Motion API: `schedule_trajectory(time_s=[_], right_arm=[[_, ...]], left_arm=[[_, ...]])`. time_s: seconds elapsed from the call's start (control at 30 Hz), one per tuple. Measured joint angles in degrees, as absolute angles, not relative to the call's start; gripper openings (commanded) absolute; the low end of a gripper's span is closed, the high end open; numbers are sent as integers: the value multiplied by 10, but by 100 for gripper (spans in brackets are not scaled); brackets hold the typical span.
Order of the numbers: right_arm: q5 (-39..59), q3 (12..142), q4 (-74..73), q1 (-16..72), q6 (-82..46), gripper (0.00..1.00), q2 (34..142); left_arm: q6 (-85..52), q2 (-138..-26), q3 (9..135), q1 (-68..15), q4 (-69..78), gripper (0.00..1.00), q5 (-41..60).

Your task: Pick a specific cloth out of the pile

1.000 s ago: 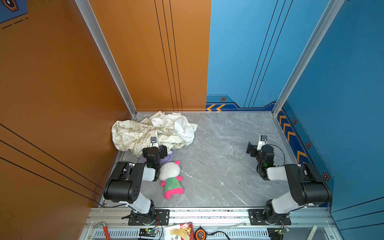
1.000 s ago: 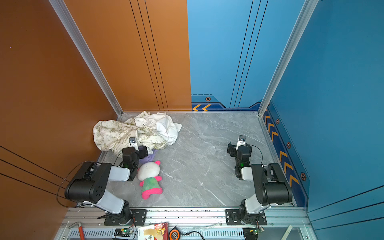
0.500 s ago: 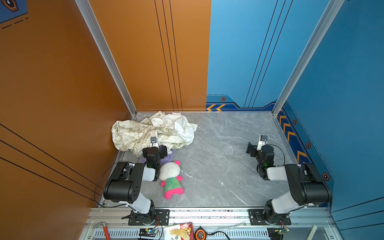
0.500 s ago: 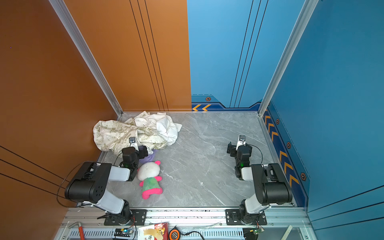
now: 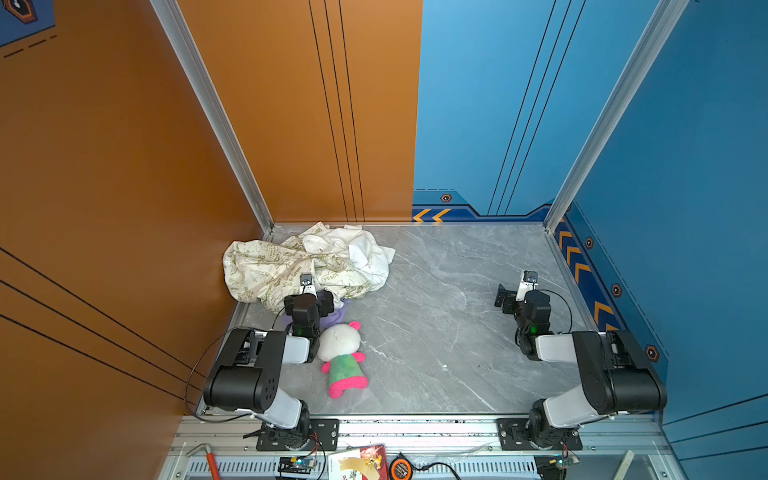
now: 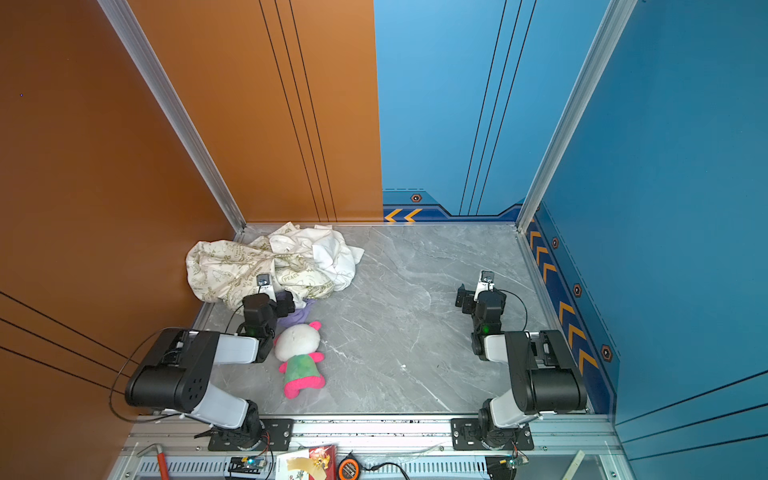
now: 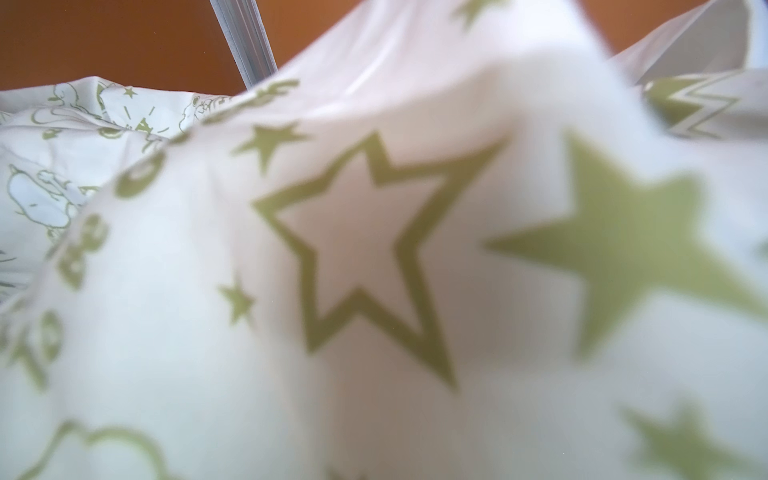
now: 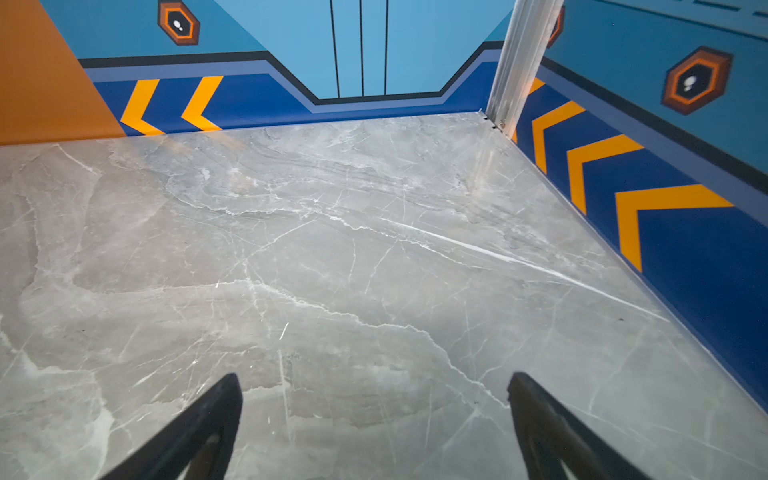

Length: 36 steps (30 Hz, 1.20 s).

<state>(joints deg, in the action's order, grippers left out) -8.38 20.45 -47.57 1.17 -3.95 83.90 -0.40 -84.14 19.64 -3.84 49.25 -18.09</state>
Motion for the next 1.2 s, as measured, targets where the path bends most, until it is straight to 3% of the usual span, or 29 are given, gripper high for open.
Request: schedule_trajectory(time_s=[0.33,0.53,0.77,1.0,1.2], right_arm=[[-111,223,-303,17,-122,100,608],[-92,252,-218,30,-156,100,543],[-44,302,-171,63,-160,100,504],[5,320,-145,123,-150,100,499],[15,336,-141,198,-134,100,509]], left_arm=[[-131,-482,303,-42,141,98,-180],[-259,-366,333,-40,-64,99,-154],[-409,-309,338,19,-223,97,-103],[-509,-350,311,96,-264,95,6],[-552,-364,277,107,-279,90,24]])
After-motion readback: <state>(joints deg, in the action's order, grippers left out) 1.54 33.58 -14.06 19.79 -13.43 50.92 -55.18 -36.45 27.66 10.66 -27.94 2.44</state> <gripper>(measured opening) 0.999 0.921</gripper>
